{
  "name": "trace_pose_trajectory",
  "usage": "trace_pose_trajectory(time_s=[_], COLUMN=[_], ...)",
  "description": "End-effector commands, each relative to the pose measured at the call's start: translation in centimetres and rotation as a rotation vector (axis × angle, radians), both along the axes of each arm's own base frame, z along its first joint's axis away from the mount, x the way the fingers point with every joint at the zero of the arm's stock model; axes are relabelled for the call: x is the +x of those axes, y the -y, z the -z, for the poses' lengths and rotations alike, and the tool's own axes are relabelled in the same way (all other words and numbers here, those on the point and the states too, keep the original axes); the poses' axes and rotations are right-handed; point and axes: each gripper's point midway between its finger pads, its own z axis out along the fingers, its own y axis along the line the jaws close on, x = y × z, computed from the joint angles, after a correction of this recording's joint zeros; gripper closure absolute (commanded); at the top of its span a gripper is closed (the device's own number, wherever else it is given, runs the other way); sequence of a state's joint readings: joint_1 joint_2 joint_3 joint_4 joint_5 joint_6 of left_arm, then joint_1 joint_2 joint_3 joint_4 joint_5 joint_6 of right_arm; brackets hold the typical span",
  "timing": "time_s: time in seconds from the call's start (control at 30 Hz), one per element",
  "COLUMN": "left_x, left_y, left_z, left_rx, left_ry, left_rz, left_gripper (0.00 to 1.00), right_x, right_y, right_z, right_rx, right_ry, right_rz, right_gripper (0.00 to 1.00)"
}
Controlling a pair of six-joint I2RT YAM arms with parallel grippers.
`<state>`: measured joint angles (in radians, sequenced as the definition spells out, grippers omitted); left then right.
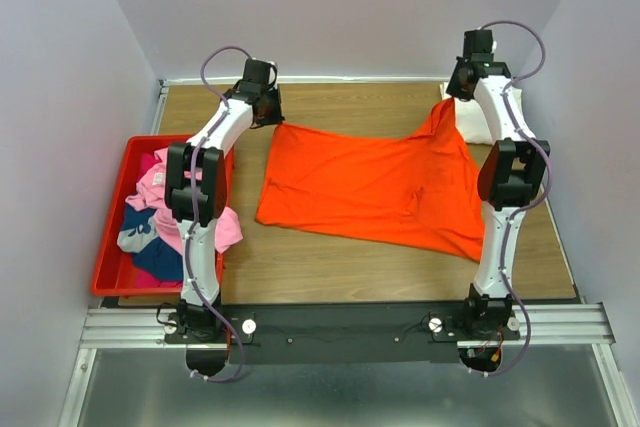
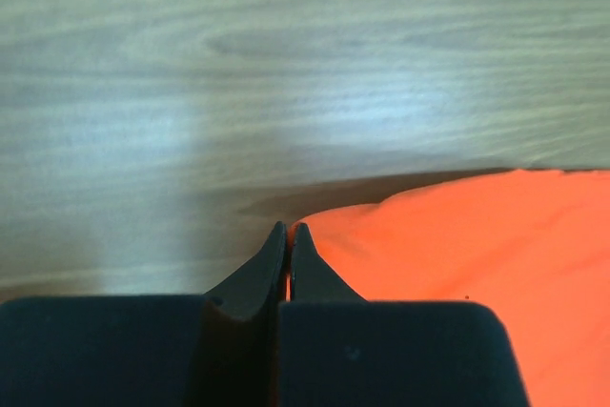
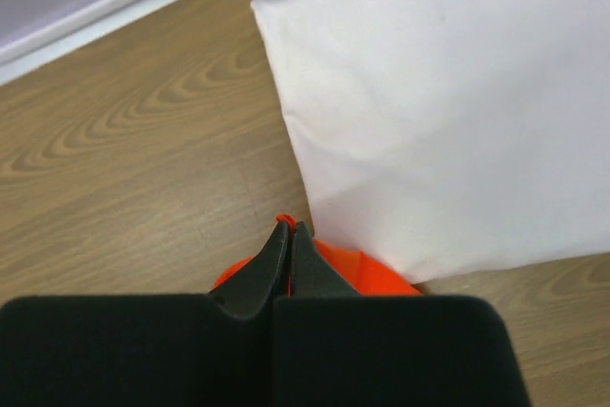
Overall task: Fold and stack the t-shirts
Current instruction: Fold the tshirt
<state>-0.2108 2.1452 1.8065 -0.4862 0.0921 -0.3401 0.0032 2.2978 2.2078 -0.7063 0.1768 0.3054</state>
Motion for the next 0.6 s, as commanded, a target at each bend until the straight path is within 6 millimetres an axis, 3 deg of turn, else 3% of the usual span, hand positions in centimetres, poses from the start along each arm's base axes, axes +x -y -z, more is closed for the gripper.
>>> trace_pose_trajectory(time_s=[0.0,0.07,0.17,0.2,0.3,0.33,0.37,0.43,0.53,0.57], left_x=[1.8,2.0,1.8,1.7,0.9,0.5,0.3,-0.3,-0.8,-1.0], left_y=[0.1,-0.3,-0.6,-0.7,-0.8,-0.9,-1.0,-1.4,-2.0,-2.1], left_z=[-1.3,-1.4,-1.4,-1.6,-1.0,-0.4,-0.6,-0.2,-0.4,-0.4], left_rx=[-0.023,-0.018,-0.008,-0.006,-0.006,-0.001,-0.001,0.015,0.042,0.048], left_ry=[0.062,0.079,0.099,0.109,0.108,0.100,0.106,0.100,0.103,0.101], left_rz=[0.033,0.035,0.038,0.039,0.046,0.045,0.043,0.033,0.027,0.028], left_gripper=[1.00,1.00,1.00,1.00,1.00,1.00,1.00,1.00,1.00,1.00], right_x=[-0.2,-0.8,-2.7,-3.8,-6.7,-7.7,-9.2,-11.0,-14.7,-14.8], right_y=[1.9,1.7,1.4,1.3,1.3,1.2,0.9,0.6,-0.3,-0.3], right_z=[-3.3,-4.8,-4.8,-5.8,-4.8,-6.1,-4.8,-5.7,-3.8,-4.5], right_rx=[0.012,0.022,0.039,0.041,0.043,0.047,0.061,0.078,0.121,0.124], right_ry=[0.046,0.064,0.029,0.027,-0.043,-0.033,-0.086,-0.089,-0.170,-0.155], right_rz=[0.023,0.022,0.026,0.028,0.037,0.035,0.034,0.035,0.037,0.039], right_gripper=[0.99,1.00,1.00,1.00,1.00,1.00,1.00,1.00,1.00,1.00])
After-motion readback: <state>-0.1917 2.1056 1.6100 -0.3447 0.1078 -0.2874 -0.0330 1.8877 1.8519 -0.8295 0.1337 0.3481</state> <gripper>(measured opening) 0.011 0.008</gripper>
